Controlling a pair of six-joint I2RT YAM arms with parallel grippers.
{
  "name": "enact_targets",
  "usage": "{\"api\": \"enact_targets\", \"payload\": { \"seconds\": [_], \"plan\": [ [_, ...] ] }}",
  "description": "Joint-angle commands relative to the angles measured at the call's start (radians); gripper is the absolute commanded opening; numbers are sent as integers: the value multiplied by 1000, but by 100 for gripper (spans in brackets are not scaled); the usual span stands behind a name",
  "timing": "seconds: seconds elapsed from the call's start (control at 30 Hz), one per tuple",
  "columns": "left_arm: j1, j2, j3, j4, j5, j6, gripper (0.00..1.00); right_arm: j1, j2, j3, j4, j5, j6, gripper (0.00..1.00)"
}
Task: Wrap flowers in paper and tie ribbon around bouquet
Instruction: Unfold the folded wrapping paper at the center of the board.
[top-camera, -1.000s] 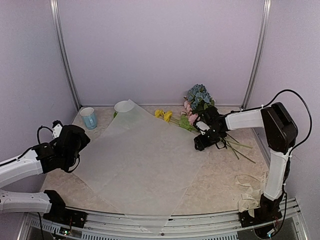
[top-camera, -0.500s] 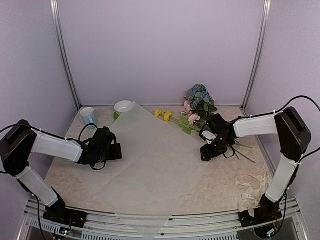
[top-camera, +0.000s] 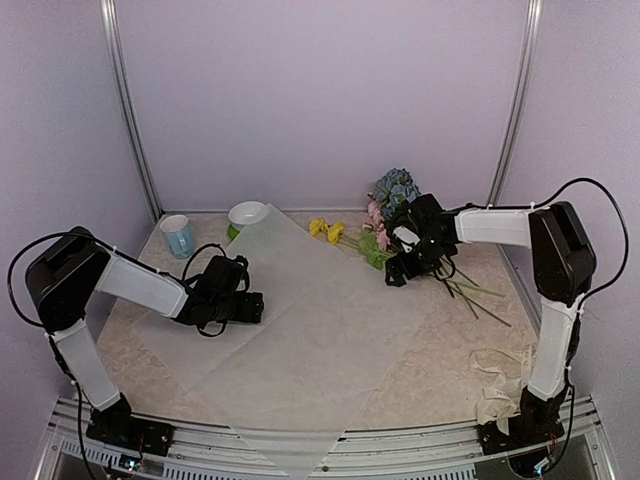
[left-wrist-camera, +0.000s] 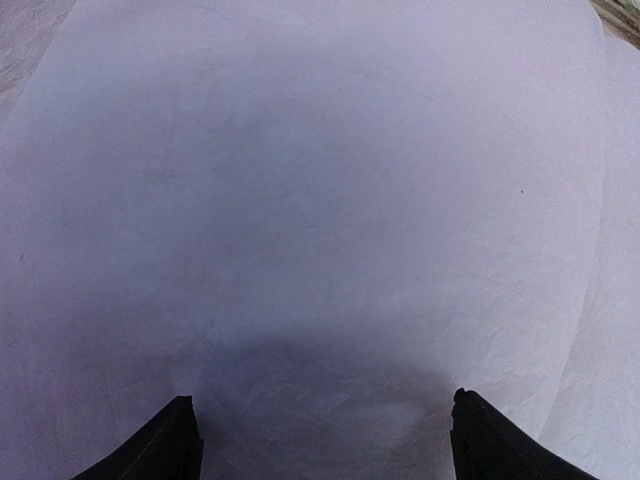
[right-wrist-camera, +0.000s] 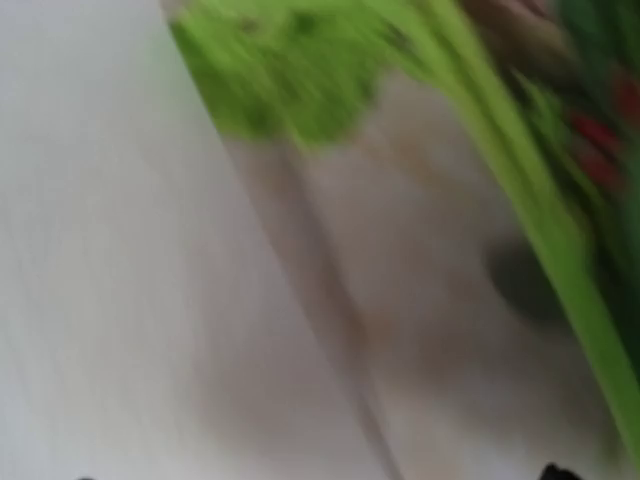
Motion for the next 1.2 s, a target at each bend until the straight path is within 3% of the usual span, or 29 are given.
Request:
{"api": "enact_targets", "payload": {
  "seconds": [0.0, 0.37, 0.53, 0.67, 0.83, 0.97, 1.17],
  "plan": [
    [-2, 48, -16, -19, 76, 12, 84, 16, 129, 146, -20, -114, -102, 92],
    [2, 49, -17, -21, 72, 18, 85, 24, 391, 394, -60, -198, -156, 89],
    [2, 48, -16, -28, 59, 18, 85, 24, 330, 320, -48, -496, -165, 75],
    [1, 56, -13, -35, 48, 18, 85, 24, 217, 204, -1, -614, -167, 69],
    [-5, 63, -1, -45, 46, 46, 85, 22, 157, 131, 41, -660, -131, 50],
    [-26, 63, 7, -47, 50, 55, 85, 4, 122, 78, 57, -656, -99, 22],
    [-90, 63, 28, -19, 96, 100, 85, -52, 86, -10, 63, -633, -87, 2]
  ]
}}
